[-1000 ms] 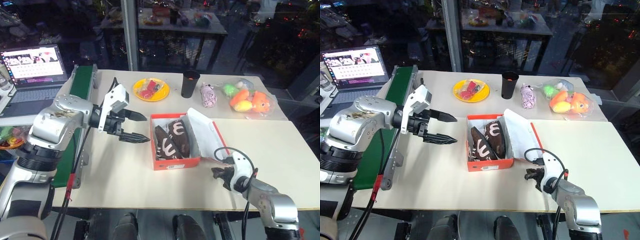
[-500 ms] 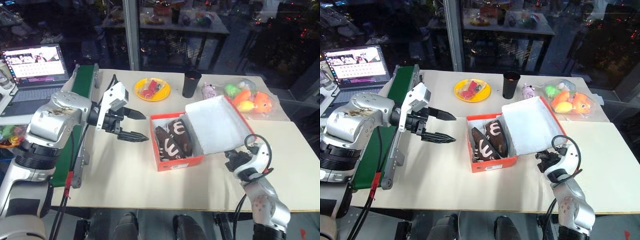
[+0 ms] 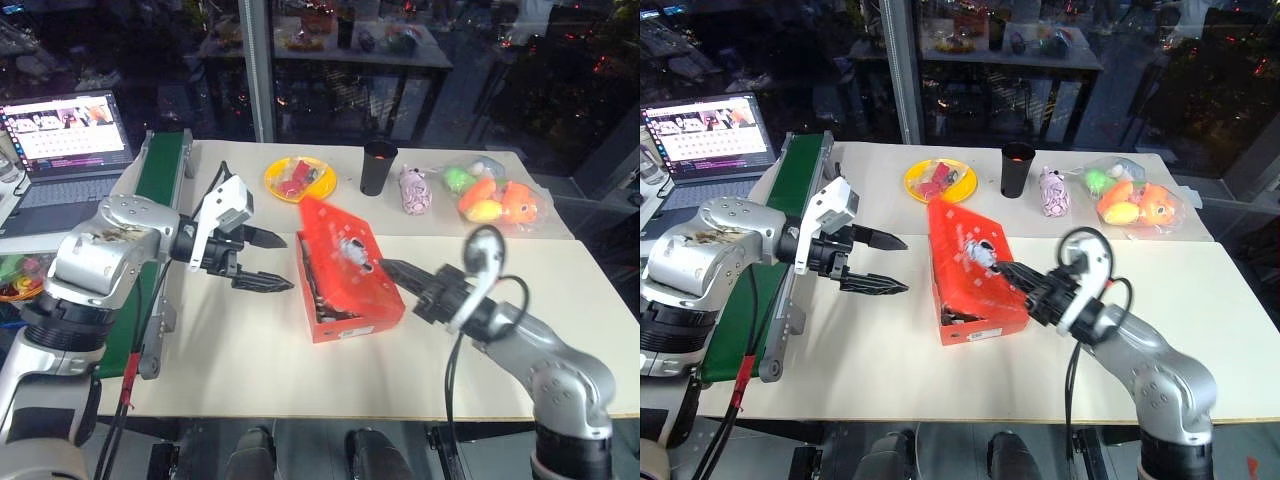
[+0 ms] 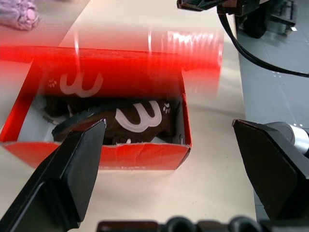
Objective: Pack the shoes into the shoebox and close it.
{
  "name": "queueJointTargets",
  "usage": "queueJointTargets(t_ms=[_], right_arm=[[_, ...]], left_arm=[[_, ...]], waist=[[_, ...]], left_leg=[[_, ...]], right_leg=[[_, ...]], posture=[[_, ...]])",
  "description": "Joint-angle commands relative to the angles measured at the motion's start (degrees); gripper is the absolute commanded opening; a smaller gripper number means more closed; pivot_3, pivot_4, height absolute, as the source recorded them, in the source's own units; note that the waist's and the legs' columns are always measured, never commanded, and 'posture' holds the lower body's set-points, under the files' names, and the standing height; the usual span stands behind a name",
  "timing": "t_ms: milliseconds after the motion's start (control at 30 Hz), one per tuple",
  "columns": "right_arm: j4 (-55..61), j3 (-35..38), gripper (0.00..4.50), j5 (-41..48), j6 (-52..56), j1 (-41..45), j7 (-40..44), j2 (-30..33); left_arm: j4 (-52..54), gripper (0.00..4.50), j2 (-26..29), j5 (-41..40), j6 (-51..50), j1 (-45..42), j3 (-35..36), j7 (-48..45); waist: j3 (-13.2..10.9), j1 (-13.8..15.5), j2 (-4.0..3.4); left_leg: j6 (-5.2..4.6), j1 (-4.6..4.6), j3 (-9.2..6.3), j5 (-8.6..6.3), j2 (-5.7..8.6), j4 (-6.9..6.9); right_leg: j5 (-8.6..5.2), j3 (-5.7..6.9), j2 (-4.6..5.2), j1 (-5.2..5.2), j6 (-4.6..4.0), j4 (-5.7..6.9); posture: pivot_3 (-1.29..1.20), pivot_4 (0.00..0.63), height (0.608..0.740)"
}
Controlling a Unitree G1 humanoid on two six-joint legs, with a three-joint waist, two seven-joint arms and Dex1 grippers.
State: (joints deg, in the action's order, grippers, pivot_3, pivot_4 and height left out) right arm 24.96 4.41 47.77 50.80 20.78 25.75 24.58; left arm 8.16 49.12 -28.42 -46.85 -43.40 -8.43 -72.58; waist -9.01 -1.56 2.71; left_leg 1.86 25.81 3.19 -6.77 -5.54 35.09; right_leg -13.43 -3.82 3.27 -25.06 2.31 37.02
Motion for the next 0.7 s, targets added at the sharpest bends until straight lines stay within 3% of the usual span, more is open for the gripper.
queueJointTargets(t_ms=[33,200,367,600,700], right_arm=[[-12.18,-11.76,0.06,-11.16,-2.78,10.00,4.22,1.10],[-26.46,-21.15,0.06,-20.27,-7.41,19.22,10.81,-1.19],[-38.12,-25.76,0.06,-28.24,-12.19,20.86,13.81,-3.51],[-36.53,-24.88,0.06,-32.30,-15.84,17.13,14.24,-4.03],[-28.56,-18.07,0.79,-28.73,-14.77,16.78,13.05,-4.08]], left_arm=[[4.07,4.50,0.66,-1.73,-2.01,1.45,3.29,2.56],[7.68,4.50,0.90,-3.44,-4.50,4.65,5.76,6.17],[11.07,4.50,1.35,-4.73,-6.08,8.12,7.88,9.75],[12.60,4.50,0.76,-5.03,-6.12,10.88,8.72,12.73],[11.38,4.50,-0.45,-3.40,-3.60,11.48,7.87,14.34]], waist=[[0.00,-0.08,0.00],[0.00,0.11,0.01],[0.00,0.46,0.01],[0.08,0.66,0.09],[0.08,0.76,0.09]], left_leg=[[0.00,0.00,0.00,0.00,0.00,0.00],[-0.03,0.13,-0.01,-0.01,0.00,0.00],[-0.06,0.20,-0.01,-0.03,0.00,0.01],[0.05,-0.35,0.02,-0.10,0.00,0.01],[0.07,-0.41,0.04,-0.11,0.00,-0.03]], right_leg=[[0.00,0.00,0.00,0.00,0.00,0.00],[0.04,0.02,-0.01,-0.10,0.04,0.01],[0.25,0.05,-0.01,-0.14,0.28,0.01],[-0.02,0.04,0.01,0.32,-0.01,0.03],[-0.04,0.04,0.02,0.36,-0.02,0.02]], posture=[[0.00,0.150,0.736],[0.00,0.150,0.736],[0.00,0.150,0.736],[0.00,0.150,0.736],[0.00,0.150,0.736]])
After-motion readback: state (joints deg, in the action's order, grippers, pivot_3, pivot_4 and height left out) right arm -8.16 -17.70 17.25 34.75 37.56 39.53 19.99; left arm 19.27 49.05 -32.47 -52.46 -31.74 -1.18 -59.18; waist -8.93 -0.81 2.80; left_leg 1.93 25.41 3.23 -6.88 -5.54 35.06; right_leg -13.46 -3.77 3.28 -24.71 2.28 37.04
